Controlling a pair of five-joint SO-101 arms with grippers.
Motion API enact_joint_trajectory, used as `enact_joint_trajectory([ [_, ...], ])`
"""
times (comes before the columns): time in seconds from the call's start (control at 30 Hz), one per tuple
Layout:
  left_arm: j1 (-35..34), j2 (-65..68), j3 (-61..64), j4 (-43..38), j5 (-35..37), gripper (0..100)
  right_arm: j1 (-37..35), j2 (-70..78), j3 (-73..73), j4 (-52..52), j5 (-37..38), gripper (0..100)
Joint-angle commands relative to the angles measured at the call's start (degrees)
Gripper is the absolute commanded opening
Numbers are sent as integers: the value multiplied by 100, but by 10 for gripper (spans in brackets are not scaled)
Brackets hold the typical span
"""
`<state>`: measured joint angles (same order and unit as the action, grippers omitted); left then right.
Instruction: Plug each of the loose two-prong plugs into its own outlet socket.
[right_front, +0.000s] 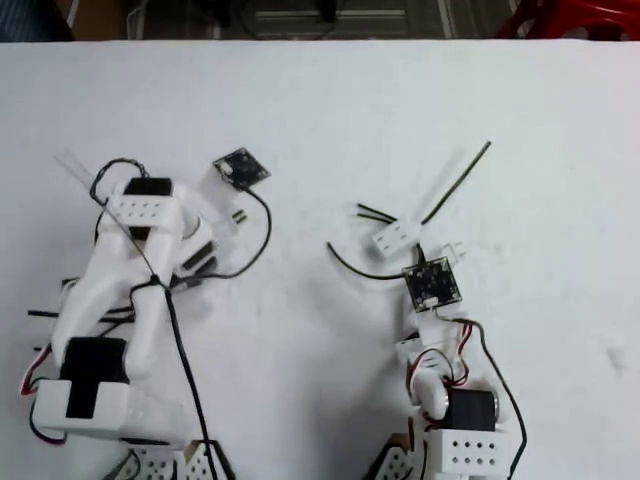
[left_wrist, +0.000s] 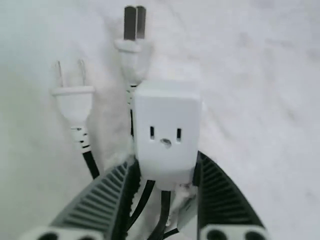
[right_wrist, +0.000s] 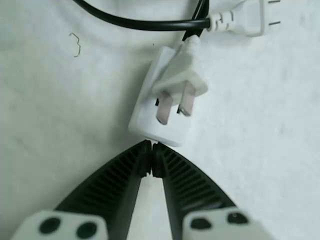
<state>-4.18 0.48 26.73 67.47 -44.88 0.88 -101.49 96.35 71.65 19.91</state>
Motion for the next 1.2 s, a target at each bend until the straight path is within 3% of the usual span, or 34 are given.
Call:
enact_joint_trajectory([
  [0.0, 57, 4, -703, 510, -53, 26, -13, -57, 62, 13, 26, 23],
  [0.17, 75, 4, -1793, 1547, -18, 24, -13, -57, 62, 13, 26, 23],
  [0.27, 251, 4, -2347, 2224, 404, 24, -13, -57, 62, 13, 26, 23],
  [0.43, 1112, -4, -2523, 2998, 1073, 24, -13, -57, 62, 13, 26, 23],
  [0.53, 1631, -4, -2268, 3042, 1960, 24, -13, -57, 62, 13, 26, 23],
  [0.67, 2404, -4, -1600, 2840, 2620, 24, -13, -57, 62, 13, 26, 23],
  [0.77, 2862, 4, -932, 2171, 2954, 24, -13, -57, 62, 13, 26, 23],
  [0.87, 2905, 40, -220, 1240, 3068, 24, -13, -57, 62, 13, 26, 23],
  [1.0, 2809, 48, 440, 510, 2690, 26, -13, -57, 62, 13, 26, 23],
  [1.17, 2659, 13, 554, 290, 2690, 178, -13, -57, 62, 13, 26, 23],
])
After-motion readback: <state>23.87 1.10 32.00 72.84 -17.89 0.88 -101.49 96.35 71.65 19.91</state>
